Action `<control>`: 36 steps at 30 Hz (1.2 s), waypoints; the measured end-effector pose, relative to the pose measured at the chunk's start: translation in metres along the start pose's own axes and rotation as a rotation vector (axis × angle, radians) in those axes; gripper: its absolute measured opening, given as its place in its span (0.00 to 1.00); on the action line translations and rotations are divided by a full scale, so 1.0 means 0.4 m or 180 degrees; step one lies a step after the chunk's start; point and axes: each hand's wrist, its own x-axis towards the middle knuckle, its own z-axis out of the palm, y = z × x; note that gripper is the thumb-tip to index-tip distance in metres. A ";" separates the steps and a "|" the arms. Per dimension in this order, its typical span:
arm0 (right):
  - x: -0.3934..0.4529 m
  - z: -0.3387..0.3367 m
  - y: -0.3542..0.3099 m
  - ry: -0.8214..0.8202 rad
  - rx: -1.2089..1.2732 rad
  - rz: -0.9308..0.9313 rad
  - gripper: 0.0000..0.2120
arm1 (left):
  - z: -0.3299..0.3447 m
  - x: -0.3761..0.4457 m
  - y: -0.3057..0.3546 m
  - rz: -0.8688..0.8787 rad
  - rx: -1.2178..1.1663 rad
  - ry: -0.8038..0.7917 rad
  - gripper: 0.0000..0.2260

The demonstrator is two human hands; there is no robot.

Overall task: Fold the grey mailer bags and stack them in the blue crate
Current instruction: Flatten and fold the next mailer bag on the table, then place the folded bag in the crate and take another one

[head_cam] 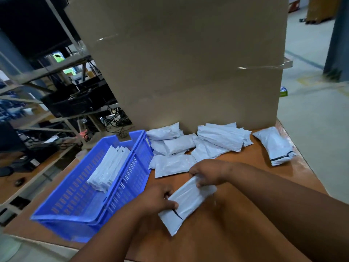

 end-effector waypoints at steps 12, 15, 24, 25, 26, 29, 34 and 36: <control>0.282 -0.374 -0.139 0.0848 -0.0268 -0.0289 0.16 | -0.367 0.023 -0.007 -0.0581 0.0591 0.1215 0.16; 0.374 -0.444 -0.186 0.0935 -0.0383 -0.0543 0.15 | -0.442 0.010 -0.061 -0.0715 0.0414 0.1509 0.16; 0.715 -0.501 -0.358 0.0785 -0.0462 -0.0781 0.10 | -0.577 -0.025 -0.294 -0.1051 0.0577 0.1828 0.10; 0.752 -0.490 -0.373 0.0724 -0.0548 -0.0789 0.11 | -0.576 -0.019 -0.328 -0.1107 0.0514 0.1764 0.10; 0.795 -0.475 -0.380 0.0646 -0.0627 -0.0774 0.11 | -0.572 -0.009 -0.361 -0.1172 0.0452 0.1666 0.10; 0.917 -0.420 -0.386 0.0335 -0.0971 -0.0637 0.12 | -0.540 0.031 -0.450 -0.1340 0.0374 0.1364 0.11; 1.050 -0.331 -0.383 -0.0287 -0.1435 -0.0365 0.11 | -0.472 0.124 -0.545 -0.1613 0.0229 0.0972 0.13; 1.084 -0.292 -0.378 -0.0513 -0.1714 -0.0301 0.11 | -0.449 0.158 -0.572 -0.1688 0.0298 0.0862 0.12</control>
